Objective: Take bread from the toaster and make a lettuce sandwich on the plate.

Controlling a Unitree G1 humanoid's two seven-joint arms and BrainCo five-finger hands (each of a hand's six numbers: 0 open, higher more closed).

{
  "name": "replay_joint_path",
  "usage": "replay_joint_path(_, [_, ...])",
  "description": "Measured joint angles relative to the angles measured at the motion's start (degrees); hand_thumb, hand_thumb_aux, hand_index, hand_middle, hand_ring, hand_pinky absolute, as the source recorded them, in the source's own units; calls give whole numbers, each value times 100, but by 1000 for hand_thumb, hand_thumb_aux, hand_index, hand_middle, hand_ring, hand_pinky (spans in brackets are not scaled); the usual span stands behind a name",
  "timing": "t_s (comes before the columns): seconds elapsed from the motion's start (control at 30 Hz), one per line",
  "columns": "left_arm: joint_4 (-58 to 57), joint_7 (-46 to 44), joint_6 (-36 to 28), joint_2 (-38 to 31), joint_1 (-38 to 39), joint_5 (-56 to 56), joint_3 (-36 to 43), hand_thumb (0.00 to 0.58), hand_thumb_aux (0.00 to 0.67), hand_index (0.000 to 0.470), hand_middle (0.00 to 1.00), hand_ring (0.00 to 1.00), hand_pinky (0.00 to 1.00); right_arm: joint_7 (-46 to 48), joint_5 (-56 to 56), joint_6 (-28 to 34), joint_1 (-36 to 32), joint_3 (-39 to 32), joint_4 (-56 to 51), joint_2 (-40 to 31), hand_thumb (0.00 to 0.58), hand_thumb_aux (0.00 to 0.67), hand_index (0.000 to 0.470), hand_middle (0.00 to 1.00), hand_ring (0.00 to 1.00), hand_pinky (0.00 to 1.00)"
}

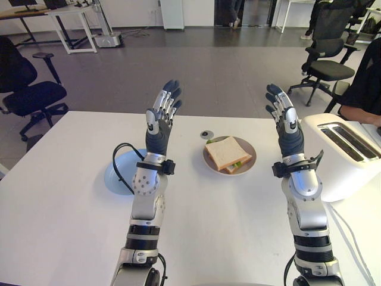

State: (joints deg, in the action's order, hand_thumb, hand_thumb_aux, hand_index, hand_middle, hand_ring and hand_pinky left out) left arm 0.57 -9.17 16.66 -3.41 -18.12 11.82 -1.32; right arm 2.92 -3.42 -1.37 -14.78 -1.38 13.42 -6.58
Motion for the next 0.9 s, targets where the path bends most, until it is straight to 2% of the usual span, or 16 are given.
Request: replay_joint_path(0.9, [51,-290,-119,80,14,290,-166,0,0,0,0,0,0,224,318,-114,-19,143,-79,7,0,0,0,0,0,0])
